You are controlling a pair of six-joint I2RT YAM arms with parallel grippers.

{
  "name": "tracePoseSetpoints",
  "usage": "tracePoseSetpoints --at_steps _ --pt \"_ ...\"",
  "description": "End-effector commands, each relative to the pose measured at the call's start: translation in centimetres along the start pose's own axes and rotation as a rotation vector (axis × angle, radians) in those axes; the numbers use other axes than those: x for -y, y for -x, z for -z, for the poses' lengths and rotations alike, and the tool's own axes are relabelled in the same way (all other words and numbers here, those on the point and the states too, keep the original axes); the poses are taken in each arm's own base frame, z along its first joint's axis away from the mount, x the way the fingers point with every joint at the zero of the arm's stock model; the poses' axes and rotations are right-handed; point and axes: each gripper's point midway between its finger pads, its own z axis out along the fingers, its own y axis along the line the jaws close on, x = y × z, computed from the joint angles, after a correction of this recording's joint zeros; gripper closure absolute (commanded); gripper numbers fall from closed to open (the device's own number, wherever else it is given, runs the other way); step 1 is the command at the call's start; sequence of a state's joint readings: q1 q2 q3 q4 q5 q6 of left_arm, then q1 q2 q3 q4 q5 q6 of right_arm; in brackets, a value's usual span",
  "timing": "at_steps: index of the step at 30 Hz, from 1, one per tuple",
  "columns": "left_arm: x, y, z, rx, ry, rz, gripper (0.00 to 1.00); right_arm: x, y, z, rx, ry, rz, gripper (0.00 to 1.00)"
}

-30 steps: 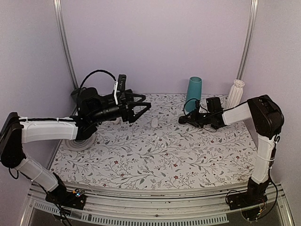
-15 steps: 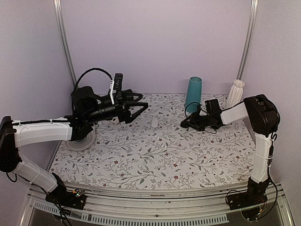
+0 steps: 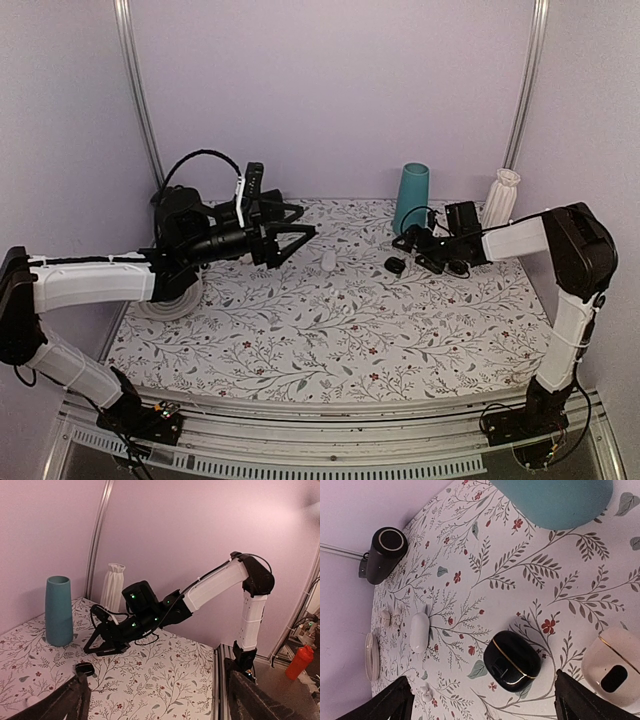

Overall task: Insert the wireless bluetooth earbuds into the charging case
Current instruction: Reset both arms

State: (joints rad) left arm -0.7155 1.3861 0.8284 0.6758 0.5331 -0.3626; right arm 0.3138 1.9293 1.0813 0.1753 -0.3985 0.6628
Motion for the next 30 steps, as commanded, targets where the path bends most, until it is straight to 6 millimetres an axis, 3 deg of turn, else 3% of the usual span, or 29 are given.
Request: tracePoseSetpoints --at_steps 1,4,13,18,24,30 --pt "-0.4 0.1 -0.4 -0.003 -0.002 -0.024 0.04 -1.6 1.2 3.1 0.07 -0.001 0.058 0.01" --pt "-0.6 0.3 -0.7 -0.009 0.0 -0.025 0.04 -2.7 1.7 5.3 0.112 -0.005 0.094 0.01" --pt "-1.4 0.2 -0.9 -0.018 0.022 -0.024 0.04 -8.6 4.5 14.4 0.354 0.071 0.243 0.01" --pt "-3.0 -0.2 -0.9 -0.017 0.101 -0.007 0.04 -12.2 4.8 18.5 0.468 0.108 0.36 0.01" --pt "-4.9 -1.1 -0.9 -0.033 0.179 0.019 0.04 -16.3 3.4 21.2 0.512 0.197 0.476 0.01" --pt "-6.5 -1.3 -0.3 -0.029 0.268 0.014 0.04 -18.3 1.8 22.3 0.501 0.287 0.508 0.01"
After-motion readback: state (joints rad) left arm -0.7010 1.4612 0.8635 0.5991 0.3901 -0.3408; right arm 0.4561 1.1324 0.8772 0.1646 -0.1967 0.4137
